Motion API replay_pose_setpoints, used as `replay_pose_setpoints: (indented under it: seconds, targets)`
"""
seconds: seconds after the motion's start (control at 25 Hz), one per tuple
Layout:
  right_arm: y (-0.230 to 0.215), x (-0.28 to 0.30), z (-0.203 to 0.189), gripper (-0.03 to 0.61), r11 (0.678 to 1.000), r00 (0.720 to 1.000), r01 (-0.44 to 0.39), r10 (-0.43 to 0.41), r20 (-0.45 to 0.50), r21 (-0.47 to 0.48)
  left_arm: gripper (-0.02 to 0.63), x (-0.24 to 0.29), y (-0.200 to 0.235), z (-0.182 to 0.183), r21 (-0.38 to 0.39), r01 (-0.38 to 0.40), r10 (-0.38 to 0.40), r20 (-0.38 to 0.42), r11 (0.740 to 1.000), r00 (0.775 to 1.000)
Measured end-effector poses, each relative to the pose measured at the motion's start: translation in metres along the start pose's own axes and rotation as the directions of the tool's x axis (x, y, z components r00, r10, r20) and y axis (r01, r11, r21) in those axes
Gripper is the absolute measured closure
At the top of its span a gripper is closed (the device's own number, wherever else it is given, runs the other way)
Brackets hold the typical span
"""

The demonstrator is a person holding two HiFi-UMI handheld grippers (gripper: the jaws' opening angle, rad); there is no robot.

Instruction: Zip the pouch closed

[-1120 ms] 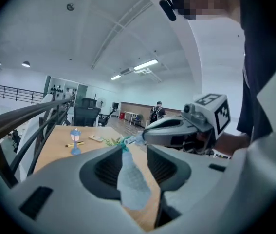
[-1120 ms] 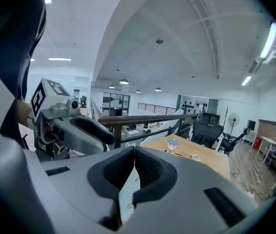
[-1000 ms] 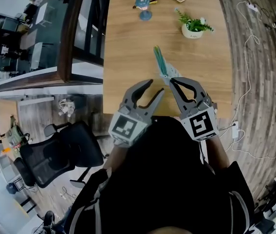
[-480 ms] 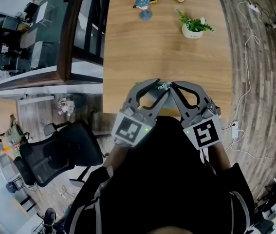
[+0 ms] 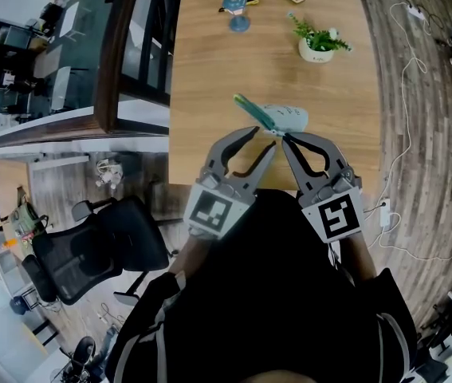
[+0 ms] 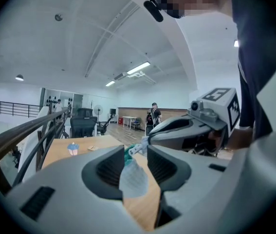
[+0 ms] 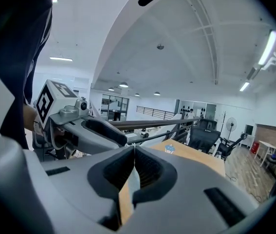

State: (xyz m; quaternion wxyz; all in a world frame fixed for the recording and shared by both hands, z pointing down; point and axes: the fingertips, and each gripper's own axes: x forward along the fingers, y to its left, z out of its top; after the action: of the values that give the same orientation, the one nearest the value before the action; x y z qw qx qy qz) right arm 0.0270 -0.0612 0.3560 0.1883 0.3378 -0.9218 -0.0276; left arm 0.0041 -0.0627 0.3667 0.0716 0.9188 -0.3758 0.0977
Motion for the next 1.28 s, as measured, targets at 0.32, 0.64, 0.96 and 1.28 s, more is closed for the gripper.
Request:
replay_pose_setpoints:
  seconds: [0.32,0.64,0.96,1.28]
  targets:
    - [0.003,-0.004,-0.001,0.560,1.000,1.000,-0.002,0.002,-0.001,0.004,0.471,0.003,-0.009,0.002,-0.017,0.038,-0.038,0.010,0.999,0.999]
    - [0.003,-0.005,-0.001,0.560,0.999,1.000,0.018,-0.019,0.016,0.033,0.472,0.000,-0.009,0.000,-0.055,0.031,-0.030,0.020,0.998,0.999]
    - [0.007,-0.007,-0.004,0.560,0.999,1.000,0.015,-0.015,0.015,0.028,0.472,-0.003,-0.014,-0.006,-0.080,0.038,-0.036,0.024,0.996,0.999]
    - [0.009,-0.012,-0.001,0.560,0.999,0.999,0.018,-0.018,0.028,0.027,0.473,-0.004,-0.019,-0.002,-0.083,0.049,-0.047,0.035,0.995,0.998]
